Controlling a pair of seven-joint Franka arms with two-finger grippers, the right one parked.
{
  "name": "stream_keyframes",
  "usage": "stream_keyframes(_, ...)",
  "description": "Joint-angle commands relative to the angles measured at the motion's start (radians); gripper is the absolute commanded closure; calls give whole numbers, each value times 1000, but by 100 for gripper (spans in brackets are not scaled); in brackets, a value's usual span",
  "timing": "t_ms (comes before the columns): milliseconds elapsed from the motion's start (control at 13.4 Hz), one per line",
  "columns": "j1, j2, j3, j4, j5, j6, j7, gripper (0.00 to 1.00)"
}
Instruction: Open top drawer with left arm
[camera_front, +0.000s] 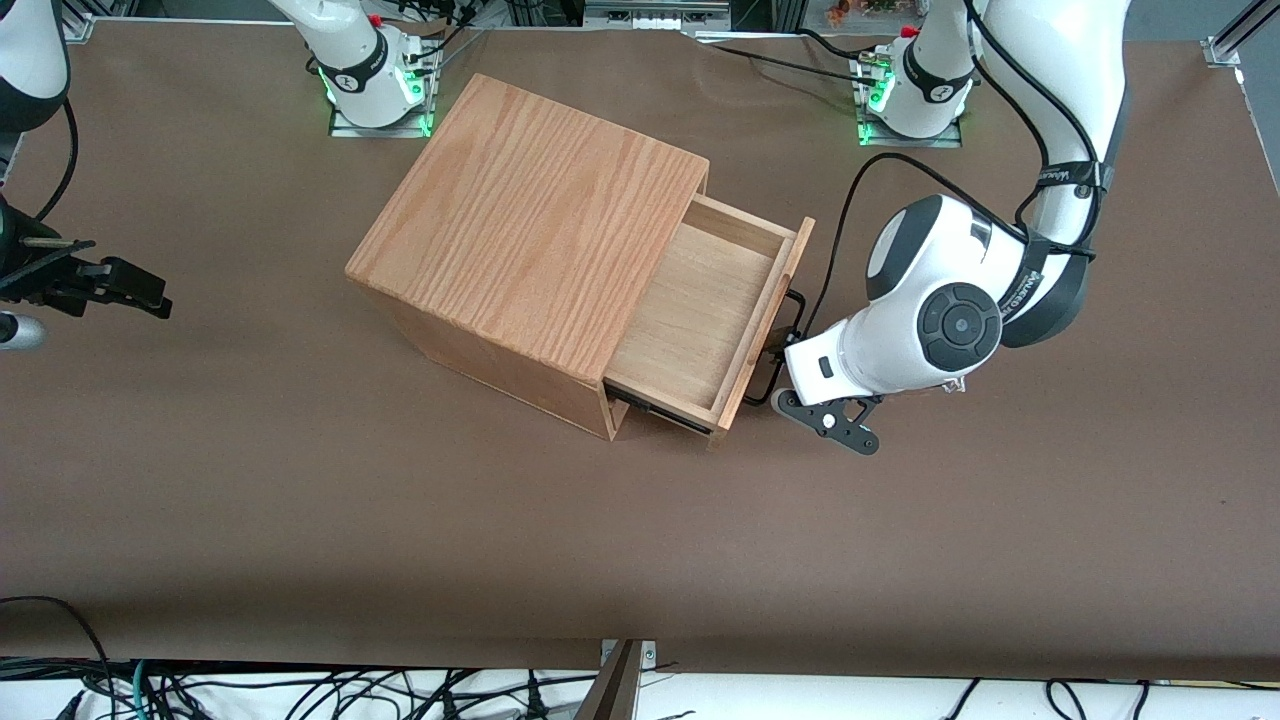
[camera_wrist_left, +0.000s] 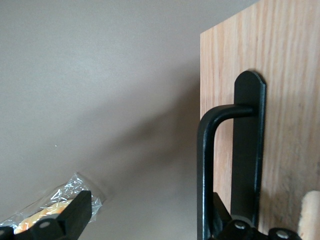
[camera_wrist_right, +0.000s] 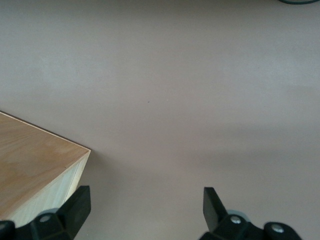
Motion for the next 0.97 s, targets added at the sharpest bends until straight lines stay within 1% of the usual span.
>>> stream_keyframes(0, 9, -6, 13, -10, 106, -31, 42, 0)
stream_keyframes(224, 12, -6, 12, -7, 99, -31, 42, 0)
stream_keyframes(374, 12, -6, 12, -7, 63, -33, 39, 0)
stream_keyframes(448, 12, -14, 12, -5, 42, -34, 36, 0)
stream_keyframes(598, 10, -19, 12, -1, -70, -79, 37, 0)
stream_keyframes(747, 15, -32, 13, 6, -98, -88, 33, 0)
stream_keyframes(897, 29, -54, 10, 7, -107, -114, 34, 0)
